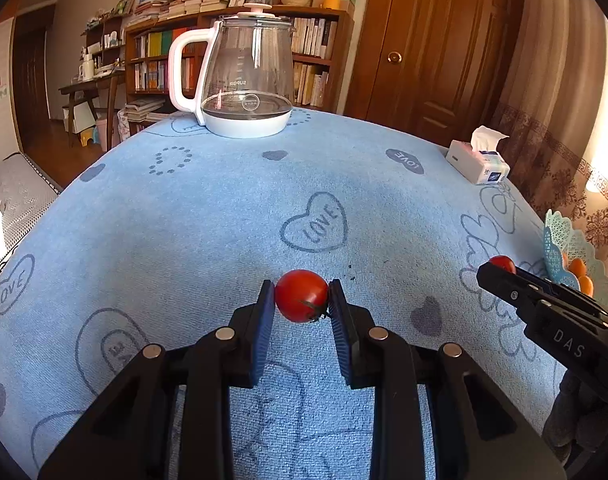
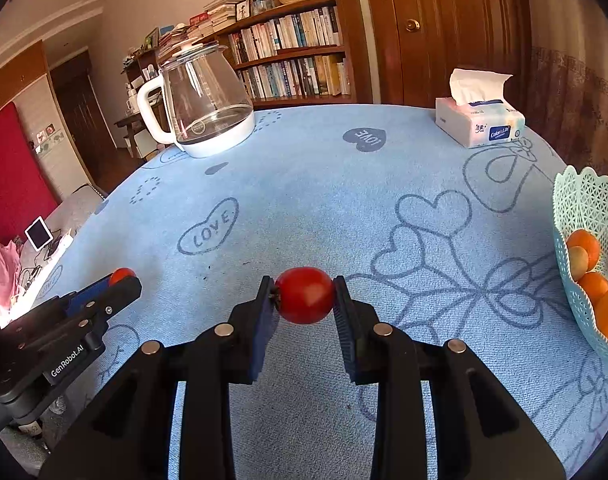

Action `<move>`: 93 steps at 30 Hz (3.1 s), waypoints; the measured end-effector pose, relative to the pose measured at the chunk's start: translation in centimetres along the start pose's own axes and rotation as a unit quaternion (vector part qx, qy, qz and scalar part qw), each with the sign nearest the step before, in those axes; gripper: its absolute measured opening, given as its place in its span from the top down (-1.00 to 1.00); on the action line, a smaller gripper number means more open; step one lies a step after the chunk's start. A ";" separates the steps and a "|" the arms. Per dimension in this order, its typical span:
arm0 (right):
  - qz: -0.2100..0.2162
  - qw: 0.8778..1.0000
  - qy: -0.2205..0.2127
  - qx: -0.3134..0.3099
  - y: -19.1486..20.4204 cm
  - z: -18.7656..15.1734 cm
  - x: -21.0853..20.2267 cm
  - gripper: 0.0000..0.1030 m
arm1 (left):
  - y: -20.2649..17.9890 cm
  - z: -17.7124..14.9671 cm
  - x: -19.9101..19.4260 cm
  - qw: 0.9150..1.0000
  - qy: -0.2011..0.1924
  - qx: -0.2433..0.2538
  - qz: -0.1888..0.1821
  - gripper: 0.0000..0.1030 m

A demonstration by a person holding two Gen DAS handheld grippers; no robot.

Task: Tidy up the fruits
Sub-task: 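Carry the tomato into the basket and open the right tool, then carry the held tomato into the basket and open the left tool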

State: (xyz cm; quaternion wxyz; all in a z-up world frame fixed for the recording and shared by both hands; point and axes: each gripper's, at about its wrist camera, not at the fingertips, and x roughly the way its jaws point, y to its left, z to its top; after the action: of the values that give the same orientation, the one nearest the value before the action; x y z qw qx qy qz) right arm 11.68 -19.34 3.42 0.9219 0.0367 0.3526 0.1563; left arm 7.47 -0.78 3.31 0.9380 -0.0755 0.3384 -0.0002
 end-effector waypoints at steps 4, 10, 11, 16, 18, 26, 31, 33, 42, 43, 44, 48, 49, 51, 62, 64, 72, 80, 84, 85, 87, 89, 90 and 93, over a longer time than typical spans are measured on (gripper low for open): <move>-0.013 1.000 -0.018 0.014 -1.3 0.1 -1.3 0.41 | 0.0 0.0 0.0 1.000 0.000 0.000 0.000 0.46; -0.043 0.997 -0.054 0.047 -4.0 0.5 -3.4 0.41 | -0.2 -0.1 0.0 1.000 0.002 0.002 0.000 0.46; -0.049 0.996 -0.060 0.054 -4.7 0.6 -3.8 0.41 | -0.2 -0.1 0.1 1.000 0.002 0.003 0.001 0.46; -0.086 0.988 -0.087 0.094 -8.0 0.6 -5.8 0.41 | -0.2 -0.1 0.1 1.000 0.003 0.005 0.000 0.46; -0.099 0.984 -0.096 0.113 -9.4 0.5 -6.5 0.41 | -0.3 -0.1 0.1 1.000 0.003 0.005 0.001 0.46; -0.136 0.968 -0.115 0.177 -14.1 -0.2 -8.4 0.41 | -0.3 -0.2 0.2 1.000 0.004 0.007 0.000 0.46; -0.136 0.965 -0.111 0.196 -15.2 -0.5 -8.2 0.41 | -0.4 -0.3 0.3 1.000 0.004 0.008 0.001 0.46; -0.138 0.964 -0.109 0.197 -15.2 -0.5 -8.1 0.40 | -0.4 -0.3 0.3 1.000 0.004 0.008 0.001 0.46; -0.140 0.960 -0.117 0.214 -15.6 -0.7 -8.3 0.16 | -0.4 -0.3 0.3 1.000 0.005 0.008 0.001 0.46; -0.140 0.959 -0.118 0.215 -15.6 -0.7 -8.3 0.16 | -0.4 -0.3 0.3 1.000 0.005 0.008 0.000 0.46; -0.140 0.959 -0.119 0.215 -15.5 -0.7 -8.4 0.16 | -0.4 -0.3 0.3 1.000 0.004 0.008 0.000 0.46; -0.143 0.957 -0.128 0.218 -15.6 -0.8 -8.9 0.16 | -0.5 -0.3 0.3 1.000 0.004 0.009 0.000 0.46; -0.145 0.956 -0.131 0.220 -15.7 -0.8 -9.1 0.16 | -0.5 -0.3 0.3 1.000 0.004 0.010 -0.001 0.46; -0.148 0.953 -0.137 0.225 -15.9 -0.8 -9.5 0.15 | -0.5 -0.3 0.3 1.000 0.004 0.011 -0.003 0.46; -0.205 0.935 -0.161 0.239 -19.4 -2.0 -12.8 -0.13 | -1.6 -0.3 0.0 0.999 0.015 0.021 -0.033 0.46; -0.218 0.933 -0.158 0.239 -20.4 -2.4 -13.3 -0.13 | -2.4 -0.4 -0.1 0.998 0.020 0.028 -0.047 0.46; -0.223 0.921 -0.152 0.281 -23.1 -4.2 -13.8 -0.14 | -8.0 -0.1 -0.7 0.986 0.043 0.068 -0.146 0.46; -0.211 0.926 -0.155 0.272 -22.1 -4.1 -13.4 -0.14 | -15.9 0.8 -1.0 0.969 0.038 0.133 -0.203 0.46; -0.209 0.922 -0.162 0.283 -22.2 -4.2 -13.7 -0.27 | -19.6 1.5 -0.6 0.961 0.036 0.153 -0.229 0.46; -0.209 0.921 -0.164 0.286 -22.3 -4.3 -13.8 -0.28 | -20.6 1.6 -0.5 0.958 0.034 0.159 -0.234 0.46; -0.208 0.919 -0.165 0.292 -22.6 -4.4 -13.9 -0.28 | -22.3 1.9 -0.2 0.954 0.031 0.169 -0.246 0.46; -0.208 0.917 -0.165 0.297 -22.8 -4.4 -13.9 -0.28 | -23.8 2.0 0.2 0.949 0.033 0.177 -0.258 0.46; -0.208 0.916 -0.166 0.300 -22.8 -4.5 -14.0 -0.28 | -24.6 2.0 0.4 0.947 0.035 0.180 -0.264 0.46; -0.208 0.914 -0.166 0.306 -23.0 -4.5 -14.0 -0.28 | -26.6 2.0 1.0 0.941 0.036 0.194 -0.274 0.46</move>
State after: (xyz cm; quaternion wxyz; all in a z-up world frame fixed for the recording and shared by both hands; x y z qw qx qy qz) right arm 4.89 -45.75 4.92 0.9225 0.2683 0.2248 -0.1629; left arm 10.87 -26.84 7.96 0.8855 0.0181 0.3314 -0.3252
